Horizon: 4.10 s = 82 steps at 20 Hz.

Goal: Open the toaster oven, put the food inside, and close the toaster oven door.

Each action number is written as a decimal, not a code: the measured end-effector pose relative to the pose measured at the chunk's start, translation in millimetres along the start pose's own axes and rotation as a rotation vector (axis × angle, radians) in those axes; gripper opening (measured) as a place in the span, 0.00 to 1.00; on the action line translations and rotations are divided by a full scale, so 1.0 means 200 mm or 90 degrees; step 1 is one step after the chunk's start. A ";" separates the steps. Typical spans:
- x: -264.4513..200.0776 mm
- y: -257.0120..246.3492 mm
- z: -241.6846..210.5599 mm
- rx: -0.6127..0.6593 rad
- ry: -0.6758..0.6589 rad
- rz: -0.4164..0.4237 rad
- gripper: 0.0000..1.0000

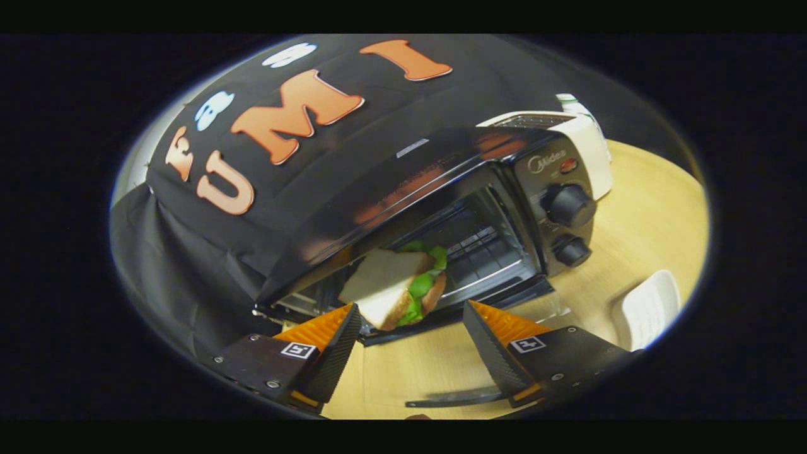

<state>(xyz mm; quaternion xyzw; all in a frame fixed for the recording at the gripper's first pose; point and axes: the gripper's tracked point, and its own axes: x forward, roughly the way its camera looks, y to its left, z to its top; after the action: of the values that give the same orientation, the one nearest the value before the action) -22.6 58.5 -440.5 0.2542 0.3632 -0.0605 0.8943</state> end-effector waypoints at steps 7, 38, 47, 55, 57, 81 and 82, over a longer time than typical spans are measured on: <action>-0.29 -0.09 -0.31 -0.186 0.112 -0.022 0.96; -0.38 -0.15 -0.63 -0.263 0.269 -0.096 1.00; -0.32 0.01 -0.26 -0.271 0.187 -0.073 0.99; -0.19 0.14 0.11 -0.284 0.103 -0.073 0.99; -0.17 0.15 0.18 -0.279 0.084 -0.072 0.99; -1.21 0.27 1.47 -0.341 -0.393 -0.058 0.99; -1.25 0.28 1.51 -0.344 -0.419 -0.061 0.99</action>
<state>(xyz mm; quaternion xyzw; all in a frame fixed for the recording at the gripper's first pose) -1.4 -61.8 -64.4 -0.0388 0.0729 -0.0823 0.9932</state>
